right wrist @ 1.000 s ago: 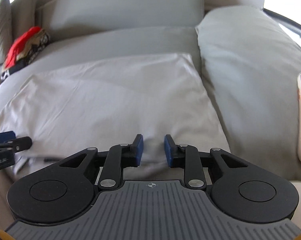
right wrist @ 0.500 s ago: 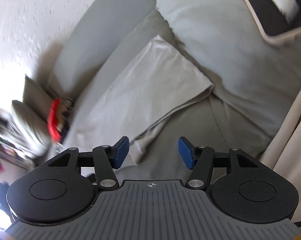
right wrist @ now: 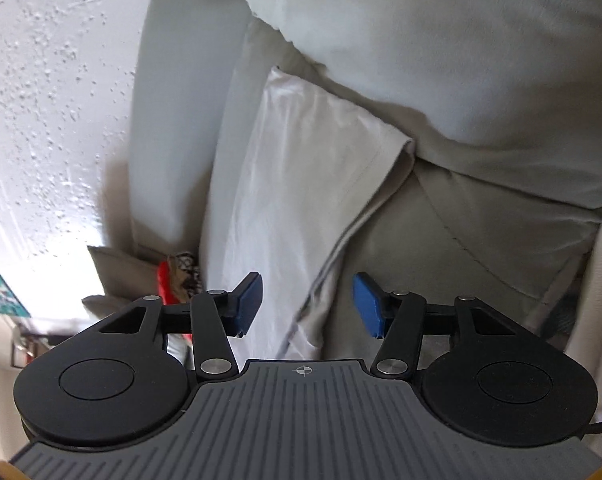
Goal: Fold clothes
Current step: 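Roll the right tool to the other side edge and close on it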
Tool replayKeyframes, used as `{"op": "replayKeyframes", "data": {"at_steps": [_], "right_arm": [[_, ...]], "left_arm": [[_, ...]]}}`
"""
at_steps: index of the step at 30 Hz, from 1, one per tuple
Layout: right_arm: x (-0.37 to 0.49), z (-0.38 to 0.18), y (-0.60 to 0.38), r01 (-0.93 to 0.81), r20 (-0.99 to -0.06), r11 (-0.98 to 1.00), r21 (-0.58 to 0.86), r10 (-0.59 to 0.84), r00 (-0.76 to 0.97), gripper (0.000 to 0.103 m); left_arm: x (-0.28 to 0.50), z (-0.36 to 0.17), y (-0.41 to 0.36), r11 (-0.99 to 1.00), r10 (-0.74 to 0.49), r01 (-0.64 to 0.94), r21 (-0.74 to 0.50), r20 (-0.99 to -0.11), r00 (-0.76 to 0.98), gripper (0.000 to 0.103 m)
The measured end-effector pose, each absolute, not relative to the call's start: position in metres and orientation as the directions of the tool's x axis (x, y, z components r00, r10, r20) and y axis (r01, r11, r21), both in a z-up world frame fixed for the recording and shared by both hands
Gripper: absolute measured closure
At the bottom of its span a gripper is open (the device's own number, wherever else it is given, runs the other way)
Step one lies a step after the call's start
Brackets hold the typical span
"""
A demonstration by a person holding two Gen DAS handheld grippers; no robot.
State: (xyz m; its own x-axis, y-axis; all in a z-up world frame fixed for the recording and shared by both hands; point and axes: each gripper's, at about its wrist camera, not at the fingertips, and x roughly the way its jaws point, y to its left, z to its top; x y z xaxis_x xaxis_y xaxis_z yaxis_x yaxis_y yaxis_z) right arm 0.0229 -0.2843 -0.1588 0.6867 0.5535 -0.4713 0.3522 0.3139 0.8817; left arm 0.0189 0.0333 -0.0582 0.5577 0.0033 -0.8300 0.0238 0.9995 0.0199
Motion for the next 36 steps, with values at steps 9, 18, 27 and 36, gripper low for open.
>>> {"op": "replayKeyframes", "data": {"at_steps": [9,18,27,36], "right_arm": [[0.046,-0.181,-0.284,0.356,-0.399,0.185,0.916,0.518,0.757,0.044],[0.069,-0.182,-0.280,0.301,-0.368,0.216,0.929,0.447,0.815,0.044],[0.079,-0.178,-0.287,0.354,-0.435,0.259,0.899,0.422,0.795,0.066],[0.080,-0.189,-0.291,0.429,-0.431,0.103,0.898,0.413,0.803,0.074]], "left_arm": [[0.020,-0.059,0.033,0.999,-0.006,0.041,0.020,-0.829,0.560,0.041],[0.019,-0.060,0.033,0.999,-0.009,0.039,0.016,-0.827,0.563,0.040],[0.017,-0.057,0.035,0.999,-0.018,0.037,0.003,-0.831,0.556,0.040],[0.015,-0.035,0.055,0.998,-0.051,-0.003,-0.065,-0.807,0.589,0.041]]}}
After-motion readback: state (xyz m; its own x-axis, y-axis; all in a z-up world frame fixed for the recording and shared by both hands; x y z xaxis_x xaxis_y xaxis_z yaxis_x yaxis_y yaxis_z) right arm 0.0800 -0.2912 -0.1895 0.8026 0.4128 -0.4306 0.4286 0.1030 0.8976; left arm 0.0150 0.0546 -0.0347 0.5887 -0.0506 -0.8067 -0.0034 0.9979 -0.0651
